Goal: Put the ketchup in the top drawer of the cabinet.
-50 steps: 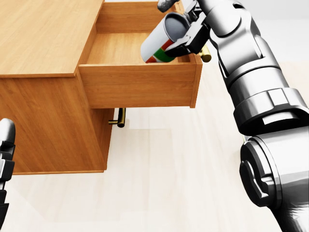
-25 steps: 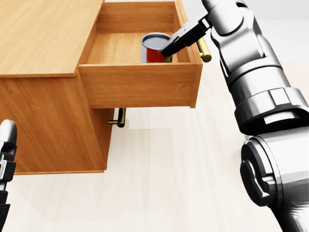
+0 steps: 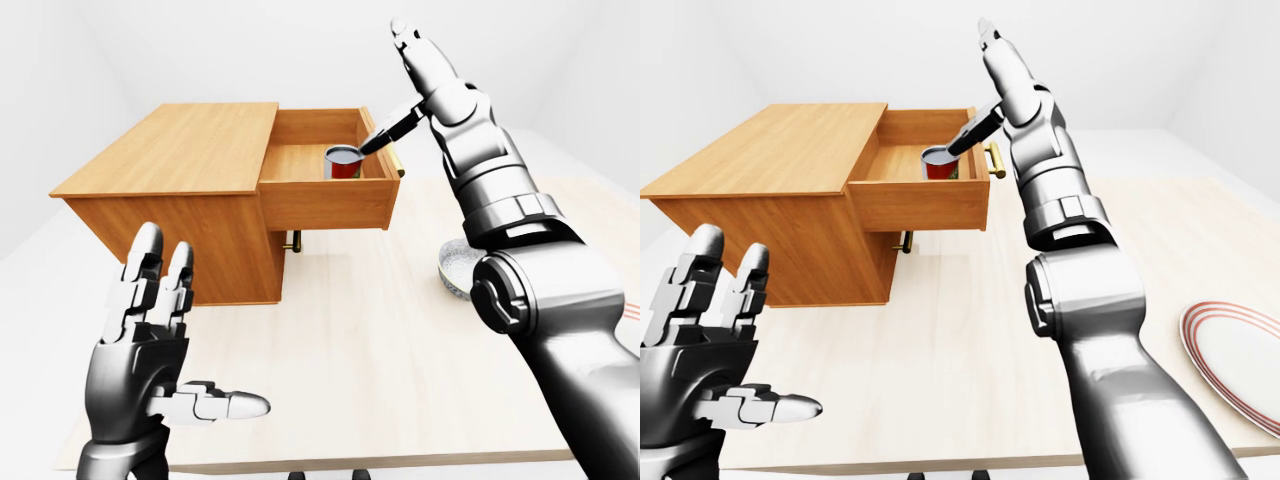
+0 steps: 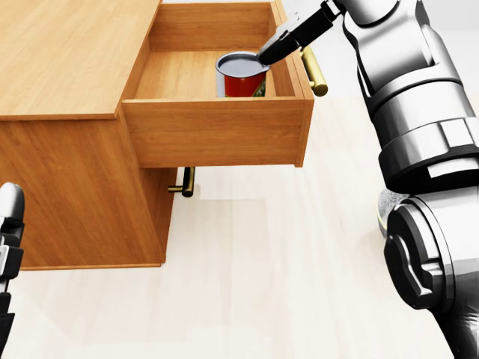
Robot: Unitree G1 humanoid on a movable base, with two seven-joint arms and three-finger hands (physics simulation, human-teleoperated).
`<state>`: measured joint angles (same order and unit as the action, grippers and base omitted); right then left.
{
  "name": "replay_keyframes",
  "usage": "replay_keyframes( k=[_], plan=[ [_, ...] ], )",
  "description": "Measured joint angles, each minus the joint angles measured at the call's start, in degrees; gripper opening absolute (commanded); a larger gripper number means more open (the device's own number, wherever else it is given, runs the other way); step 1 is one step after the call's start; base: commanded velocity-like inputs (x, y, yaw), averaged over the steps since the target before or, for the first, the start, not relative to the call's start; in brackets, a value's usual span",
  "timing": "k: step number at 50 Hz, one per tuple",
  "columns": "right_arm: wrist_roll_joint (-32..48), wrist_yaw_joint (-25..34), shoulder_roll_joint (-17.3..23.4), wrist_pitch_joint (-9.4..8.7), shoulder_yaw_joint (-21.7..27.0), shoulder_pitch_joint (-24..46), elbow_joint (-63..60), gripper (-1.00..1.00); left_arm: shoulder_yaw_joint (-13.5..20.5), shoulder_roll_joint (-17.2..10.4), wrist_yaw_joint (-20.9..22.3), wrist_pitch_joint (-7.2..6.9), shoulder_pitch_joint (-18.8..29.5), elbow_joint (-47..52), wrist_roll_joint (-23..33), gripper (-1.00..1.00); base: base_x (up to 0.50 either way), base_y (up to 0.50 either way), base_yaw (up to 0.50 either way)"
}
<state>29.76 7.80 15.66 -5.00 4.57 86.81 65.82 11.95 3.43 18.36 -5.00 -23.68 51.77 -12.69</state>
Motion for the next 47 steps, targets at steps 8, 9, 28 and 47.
replay_keyframes(
  k=[8, 9, 28, 47],
  plan=[
    [-0.6, 2.8, 1.4, 0.00, 0.0, 1.3, -2.4, 1.00, 0.3, 0.0, 0.1, 0.00, 0.0, 0.2, -0.2, 1.00, 0.00, 0.00, 0.00],
    [-0.7, 3.1, 1.6, 0.00, 0.0, 1.3, -2.9, 1.00, 0.3, 0.0, 0.1, 0.00, 0.0, 0.2, -0.3, 1.00, 0.00, 0.00, 0.00],
    [-8.0, 14.4, 6.2, 0.00, 3.0, -18.6, -46.8, 1.00, 0.3, 0.3, 0.4, 0.00, -0.4, 0.6, -0.2, 1.00, 0.00, 0.00, 0.00],
    [-15.4, 16.4, 8.5, 0.00, 10.4, -48.7, -92.5, 1.00, 0.2, 0.5, 0.6, 0.00, -0.8, 0.8, -0.1, 1.00, 0.00, 0.00, 0.00]
  ],
)
